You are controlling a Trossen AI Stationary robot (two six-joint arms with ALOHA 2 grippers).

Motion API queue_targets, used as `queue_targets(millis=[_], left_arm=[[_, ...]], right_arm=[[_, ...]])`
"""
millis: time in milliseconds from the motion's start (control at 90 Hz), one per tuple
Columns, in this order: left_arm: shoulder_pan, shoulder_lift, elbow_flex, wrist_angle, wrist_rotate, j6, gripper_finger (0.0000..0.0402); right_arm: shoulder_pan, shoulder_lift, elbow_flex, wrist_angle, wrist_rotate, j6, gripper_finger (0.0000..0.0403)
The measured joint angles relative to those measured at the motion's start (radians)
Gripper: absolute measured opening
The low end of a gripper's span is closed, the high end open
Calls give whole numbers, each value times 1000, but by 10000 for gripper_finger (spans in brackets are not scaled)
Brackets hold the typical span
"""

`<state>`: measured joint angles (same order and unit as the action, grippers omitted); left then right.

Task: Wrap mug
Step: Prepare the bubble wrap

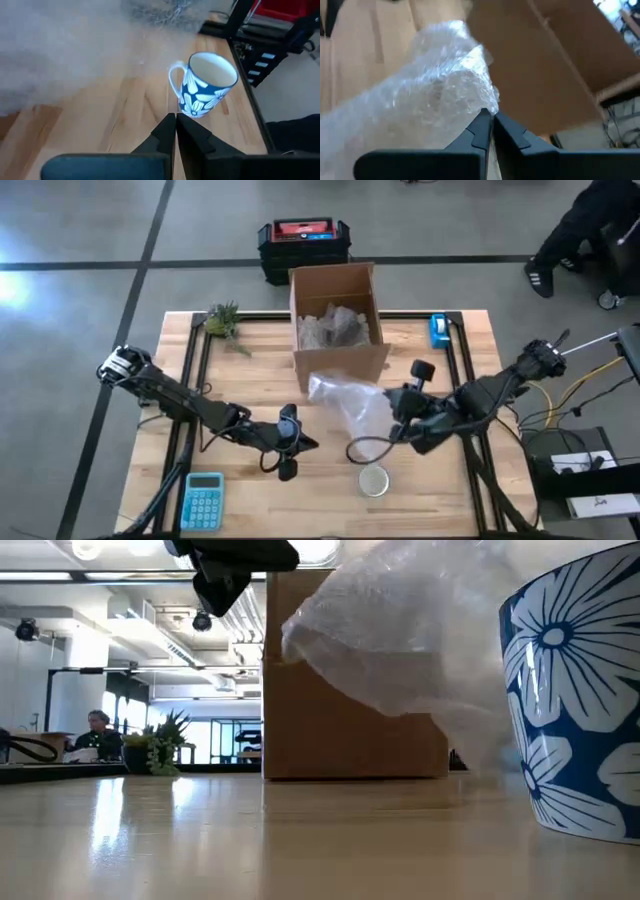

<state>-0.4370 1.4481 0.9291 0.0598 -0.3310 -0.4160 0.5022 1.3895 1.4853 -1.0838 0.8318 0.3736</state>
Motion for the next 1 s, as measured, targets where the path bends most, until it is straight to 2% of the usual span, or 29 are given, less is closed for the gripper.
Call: queue_targets(millis=[178, 322, 411, 500, 600, 711, 800, 878, 1000], left_arm=[[0, -5, 0, -63, -27, -2, 1], [-3, -5, -3, -238, -78, -92, 1], [-3, 13, -20, -267, -148, -125, 1], [5, 47, -32, -177, -284, -81, 1], [26, 97, -36, 3, -401, 54, 1], [60, 156, -40, 198, -419, 223, 1], [63, 156, -36, 293, -424, 310, 1], [36, 122, -22, 313, -432, 372, 1], [-31, 38, -13, 311, -524, 448, 1]], right_arm=[[-19, 0, 0, 226, -1, -217, 2], [-19, -14, 0, 244, -1, -259, 2], [-19, -20, 0, 245, -1, -258, 2], [-19, -20, 0, 244, -4, -258, 2], [-19, -15, 0, 245, -4, -259, 2], [-19, -5, -3, 245, -40, -249, 2], [-19, -5, -19, 246, -54, -224, 2], [-18, -5, -44, 236, -62, -183, 2], [-19, 0, -100, 228, -93, -132, 2]])
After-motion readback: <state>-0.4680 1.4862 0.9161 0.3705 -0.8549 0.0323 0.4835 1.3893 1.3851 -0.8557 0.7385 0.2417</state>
